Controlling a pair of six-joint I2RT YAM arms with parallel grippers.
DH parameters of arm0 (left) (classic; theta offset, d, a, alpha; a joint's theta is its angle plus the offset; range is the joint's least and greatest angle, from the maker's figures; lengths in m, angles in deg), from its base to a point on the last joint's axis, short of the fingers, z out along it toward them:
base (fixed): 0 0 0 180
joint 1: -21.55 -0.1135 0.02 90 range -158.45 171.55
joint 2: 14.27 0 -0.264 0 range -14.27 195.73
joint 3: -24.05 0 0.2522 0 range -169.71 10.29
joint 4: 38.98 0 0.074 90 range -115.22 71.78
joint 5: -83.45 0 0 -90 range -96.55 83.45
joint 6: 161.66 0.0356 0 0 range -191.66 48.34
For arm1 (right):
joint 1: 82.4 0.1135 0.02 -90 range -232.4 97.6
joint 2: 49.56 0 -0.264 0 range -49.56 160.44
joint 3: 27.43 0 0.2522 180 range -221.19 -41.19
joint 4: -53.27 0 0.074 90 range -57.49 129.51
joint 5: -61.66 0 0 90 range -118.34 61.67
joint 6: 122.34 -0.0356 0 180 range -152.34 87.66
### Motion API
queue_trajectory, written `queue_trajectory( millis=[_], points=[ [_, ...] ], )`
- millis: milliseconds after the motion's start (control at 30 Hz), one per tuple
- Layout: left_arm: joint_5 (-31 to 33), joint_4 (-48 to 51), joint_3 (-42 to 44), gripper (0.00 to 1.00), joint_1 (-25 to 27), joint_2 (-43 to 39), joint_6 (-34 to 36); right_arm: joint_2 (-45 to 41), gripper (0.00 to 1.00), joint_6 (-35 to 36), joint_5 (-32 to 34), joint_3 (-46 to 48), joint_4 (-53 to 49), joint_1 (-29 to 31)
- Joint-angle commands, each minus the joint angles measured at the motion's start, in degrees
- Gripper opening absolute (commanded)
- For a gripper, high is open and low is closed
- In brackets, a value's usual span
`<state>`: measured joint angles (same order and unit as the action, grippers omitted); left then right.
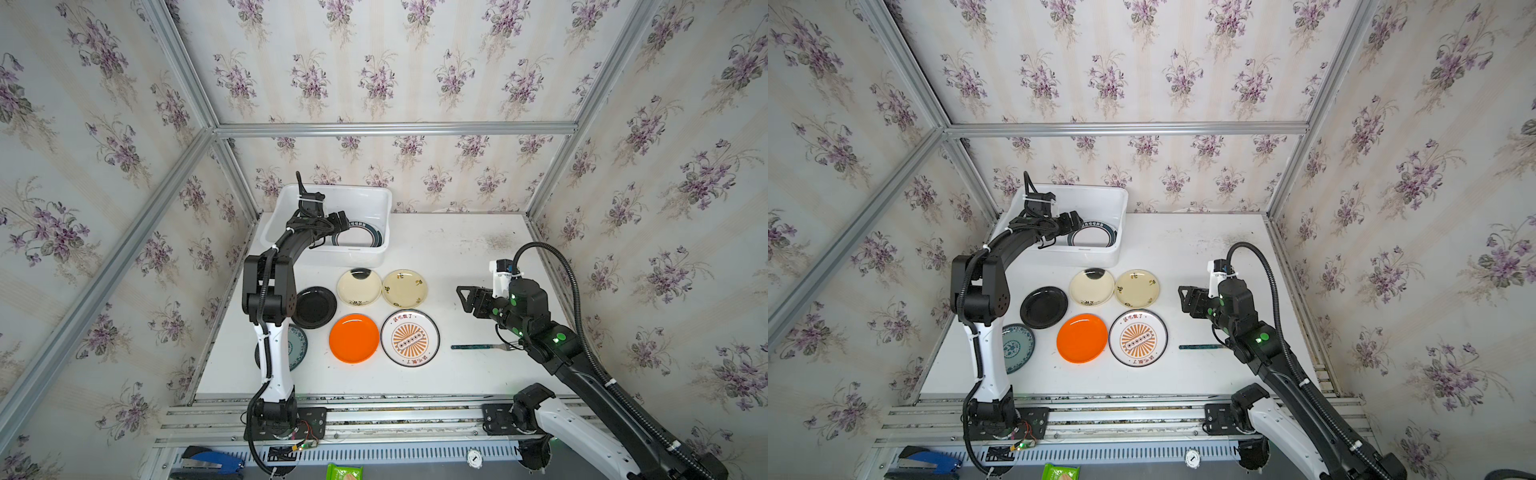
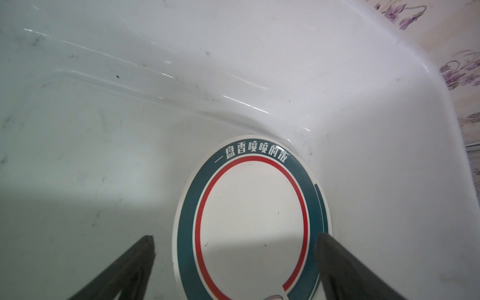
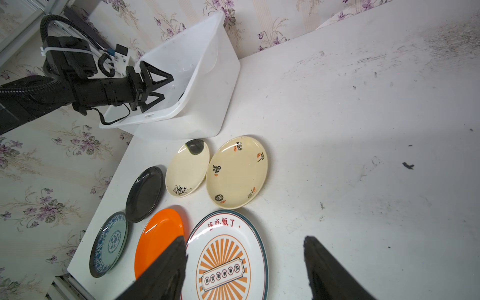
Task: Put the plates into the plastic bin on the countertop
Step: 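Lower the teal-rimmed plate into the bin and open the left gripper, then withdraw the left gripper from the bin while right gripper moves over sunburst plate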
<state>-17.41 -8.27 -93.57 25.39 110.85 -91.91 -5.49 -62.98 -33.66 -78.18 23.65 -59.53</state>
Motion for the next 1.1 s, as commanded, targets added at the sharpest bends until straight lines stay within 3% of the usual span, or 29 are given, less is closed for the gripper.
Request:
queue_trajectory(
  millis=[0, 400, 667, 933, 1067],
  points=[
    [-0.5, 0.1, -0.4, 1.00, -0.3, -1.5, 0.7, 0.2, 0.74, -0.5, -0.8, -0.4, 1.5, 0.0],
    [-1.8, 0.5, 4.4, 1.00, -0.6, -12.9, -0.4, 1.3, 0.74, -4.7, -4.3, -1.0, 1.6, -0.1],
    [-4.4, -0.3, 11.7, 1.00, -0.6, -21.4, -6.8, 3.0, 0.75, -5.6, -4.6, -0.7, 0.0, -0.4],
    [-7.5, -10.4, 29.7, 1.00, -0.4, -33.9, -11.9, 13.5, 0.75, -0.1, -9.9, -7.1, -6.9, -0.8],
    [-6.8, -13.6, 39.6, 1.00, 0.2, -42.9, -12.6, 16.1, 0.74, -0.5, -11.3, -6.2, -5.0, -0.8]
  ],
)
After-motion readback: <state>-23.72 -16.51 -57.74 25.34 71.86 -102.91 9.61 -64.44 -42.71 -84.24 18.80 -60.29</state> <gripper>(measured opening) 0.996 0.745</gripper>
